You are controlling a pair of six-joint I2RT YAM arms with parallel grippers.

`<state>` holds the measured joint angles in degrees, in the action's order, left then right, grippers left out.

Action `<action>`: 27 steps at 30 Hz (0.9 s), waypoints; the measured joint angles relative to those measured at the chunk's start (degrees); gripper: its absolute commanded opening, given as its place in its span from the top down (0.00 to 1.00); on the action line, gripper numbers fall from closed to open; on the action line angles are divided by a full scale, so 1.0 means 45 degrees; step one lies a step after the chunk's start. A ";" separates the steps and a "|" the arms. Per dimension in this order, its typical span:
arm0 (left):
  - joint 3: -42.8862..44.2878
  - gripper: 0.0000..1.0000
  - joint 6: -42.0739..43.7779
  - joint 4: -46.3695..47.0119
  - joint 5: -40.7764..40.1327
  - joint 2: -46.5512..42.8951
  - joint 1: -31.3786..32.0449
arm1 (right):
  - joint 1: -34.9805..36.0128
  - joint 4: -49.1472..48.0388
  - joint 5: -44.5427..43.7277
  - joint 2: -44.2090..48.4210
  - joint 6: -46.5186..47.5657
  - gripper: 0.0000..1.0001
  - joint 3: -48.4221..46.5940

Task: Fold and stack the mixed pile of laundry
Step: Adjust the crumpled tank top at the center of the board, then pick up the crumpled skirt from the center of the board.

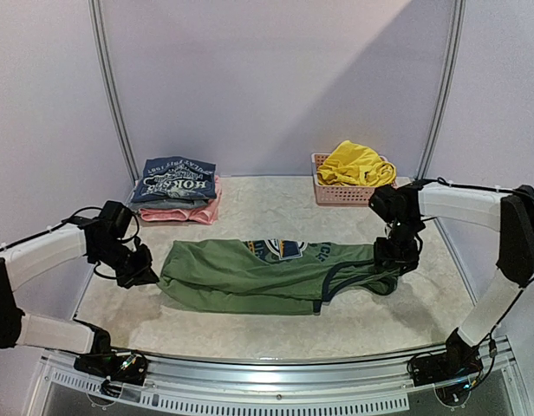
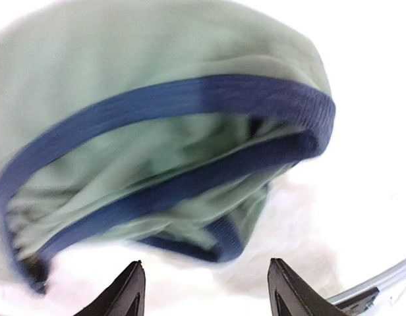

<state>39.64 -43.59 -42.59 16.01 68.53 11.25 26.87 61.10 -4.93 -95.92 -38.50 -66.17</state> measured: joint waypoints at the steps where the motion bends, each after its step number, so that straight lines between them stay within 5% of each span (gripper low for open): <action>1: 0.0000 1.00 0.0019 -0.0126 -0.0078 -0.0316 0.0000 | 0.0209 -0.0073 0.0136 0.0525 -0.0034 0.35 0.0015; 7: -0.0364 1.00 0.0000 0.0029 0.0010 -0.1632 0.0000 | 0.2618 -0.1671 0.1574 0.3152 -0.0709 0.37 0.0695; 14: -0.1049 1.00 0.0000 0.0107 0.0262 -0.1860 0.0000 | 0.5731 -0.3963 0.2458 0.2370 -0.2312 0.39 0.1234; 27: -0.1462 1.00 -0.0189 0.0262 0.0359 -0.2652 0.0000 | 0.6528 -0.5935 0.2953 -0.0481 -0.3701 0.48 0.1248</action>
<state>33.06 -44.45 -41.41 17.63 56.60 11.25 56.25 34.39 8.36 -98.08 -55.16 -60.55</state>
